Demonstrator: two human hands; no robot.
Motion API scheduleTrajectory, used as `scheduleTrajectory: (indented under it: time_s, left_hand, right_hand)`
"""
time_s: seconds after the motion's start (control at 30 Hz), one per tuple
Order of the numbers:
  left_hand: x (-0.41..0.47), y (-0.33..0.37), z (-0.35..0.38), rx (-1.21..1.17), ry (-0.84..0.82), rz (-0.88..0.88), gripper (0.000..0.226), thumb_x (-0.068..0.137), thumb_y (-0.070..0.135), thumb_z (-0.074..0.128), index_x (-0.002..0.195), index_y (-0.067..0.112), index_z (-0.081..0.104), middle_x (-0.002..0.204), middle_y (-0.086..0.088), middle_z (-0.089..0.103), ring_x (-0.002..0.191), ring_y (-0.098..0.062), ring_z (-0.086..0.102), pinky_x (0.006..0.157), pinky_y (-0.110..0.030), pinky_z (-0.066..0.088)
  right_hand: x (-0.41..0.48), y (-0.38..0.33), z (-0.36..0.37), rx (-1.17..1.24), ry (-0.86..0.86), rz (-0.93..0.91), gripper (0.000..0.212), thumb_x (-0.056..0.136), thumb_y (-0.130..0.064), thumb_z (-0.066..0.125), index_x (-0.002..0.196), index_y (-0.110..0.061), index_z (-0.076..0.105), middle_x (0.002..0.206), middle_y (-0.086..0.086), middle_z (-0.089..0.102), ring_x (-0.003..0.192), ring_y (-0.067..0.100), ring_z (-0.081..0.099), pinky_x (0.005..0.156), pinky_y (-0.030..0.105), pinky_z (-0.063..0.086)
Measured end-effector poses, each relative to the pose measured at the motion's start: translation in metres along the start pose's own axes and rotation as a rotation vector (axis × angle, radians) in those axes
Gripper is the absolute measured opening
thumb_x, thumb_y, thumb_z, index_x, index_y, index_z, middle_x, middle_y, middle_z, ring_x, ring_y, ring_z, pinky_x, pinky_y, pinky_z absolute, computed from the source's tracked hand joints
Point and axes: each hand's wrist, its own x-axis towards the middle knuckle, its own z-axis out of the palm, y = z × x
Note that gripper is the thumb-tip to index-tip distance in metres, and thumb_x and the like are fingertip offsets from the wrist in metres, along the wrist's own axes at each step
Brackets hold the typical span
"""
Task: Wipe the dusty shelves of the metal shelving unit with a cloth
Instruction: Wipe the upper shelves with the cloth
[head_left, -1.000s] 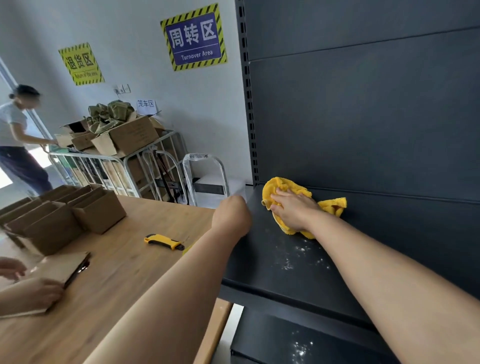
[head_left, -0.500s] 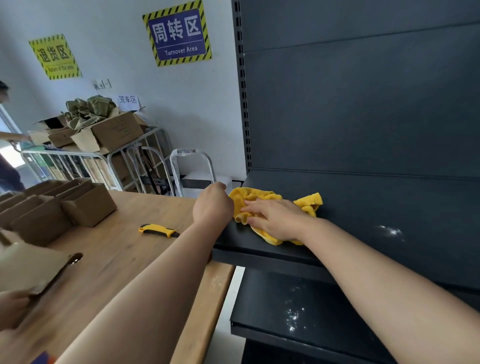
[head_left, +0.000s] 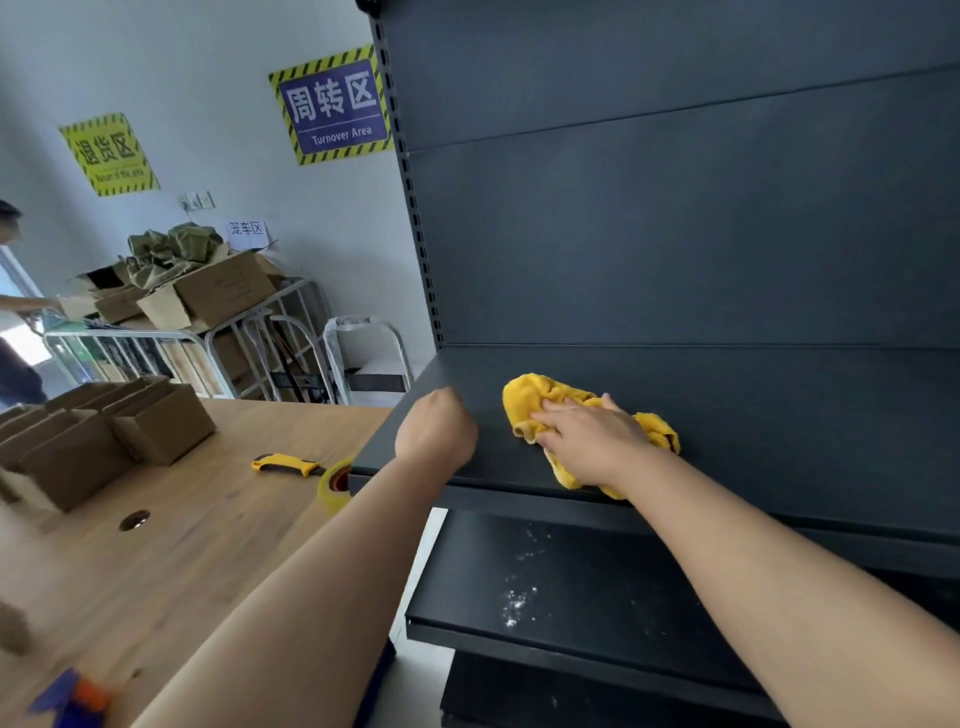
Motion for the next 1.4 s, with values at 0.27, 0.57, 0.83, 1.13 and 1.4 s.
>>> scheduleTrajectory:
  time_s: [0.27, 0.57, 0.83, 1.13, 1.4]
  left_hand:
    - [-0.025, 0.046, 0.028, 0.045, -0.087, -0.025, 0.027, 0.088, 0.004, 0.040, 0.107, 0.004, 0.059, 0.120, -0.015, 0.061, 0.112, -0.035, 0.053, 0.083, -0.037, 0.042]
    - [-0.038, 0.062, 0.040, 0.052, -0.053, -0.105, 0.033, 0.090, 0.008, 0.039, 0.117, 0.002, 0.058, 0.127, -0.017, 0.055, 0.122, -0.037, 0.046, 0.101, -0.041, 0.037]
    - [-0.034, 0.051, 0.030, -0.055, -0.029, -0.083, 0.038, 0.091, 0.005, 0.038, 0.125, 0.004, 0.053, 0.135, -0.015, 0.050, 0.127, -0.034, 0.044, 0.096, -0.040, 0.039]
    - [-0.032, 0.017, 0.003, -0.153, 0.014, -0.039, 0.047, 0.092, 0.002, 0.039, 0.138, 0.007, 0.046, 0.141, -0.011, 0.048, 0.129, -0.030, 0.044, 0.097, -0.037, 0.039]
    - [-0.032, -0.009, -0.014, -0.131, 0.004, 0.057, 0.038, 0.093, 0.003, 0.042, 0.129, 0.006, 0.053, 0.129, -0.012, 0.056, 0.118, -0.031, 0.051, 0.086, -0.036, 0.043]
  right_hand:
    - [-0.049, 0.082, 0.002, 0.135, 0.068, 0.203, 0.044, 0.104, -0.036, 0.025, 0.148, -0.034, 0.031, 0.160, -0.010, 0.014, 0.148, 0.016, 0.012, 0.119, 0.049, 0.012]
    - [-0.089, 0.105, 0.008, 0.234, 0.179, 0.263, 0.043, 0.104, -0.036, 0.028, 0.145, -0.032, 0.039, 0.158, -0.010, 0.024, 0.144, 0.014, 0.023, 0.111, 0.034, 0.027]
    - [-0.093, 0.088, 0.012, 0.217, 0.232, 0.240, 0.041, 0.102, -0.038, 0.033, 0.140, -0.032, 0.046, 0.155, -0.010, 0.032, 0.140, 0.014, 0.033, 0.108, 0.033, 0.031]
    - [-0.043, -0.012, 0.012, 0.266, 0.172, 0.083, 0.044, 0.103, -0.039, 0.026, 0.134, -0.025, 0.054, 0.152, -0.003, 0.038, 0.137, 0.020, 0.036, 0.105, 0.033, 0.031]
    - [-0.004, -0.050, -0.003, 0.514, 0.054, 0.092, 0.043, 0.102, -0.027, 0.026, 0.144, -0.027, 0.038, 0.149, 0.005, 0.039, 0.131, 0.029, 0.041, 0.103, 0.038, 0.036]
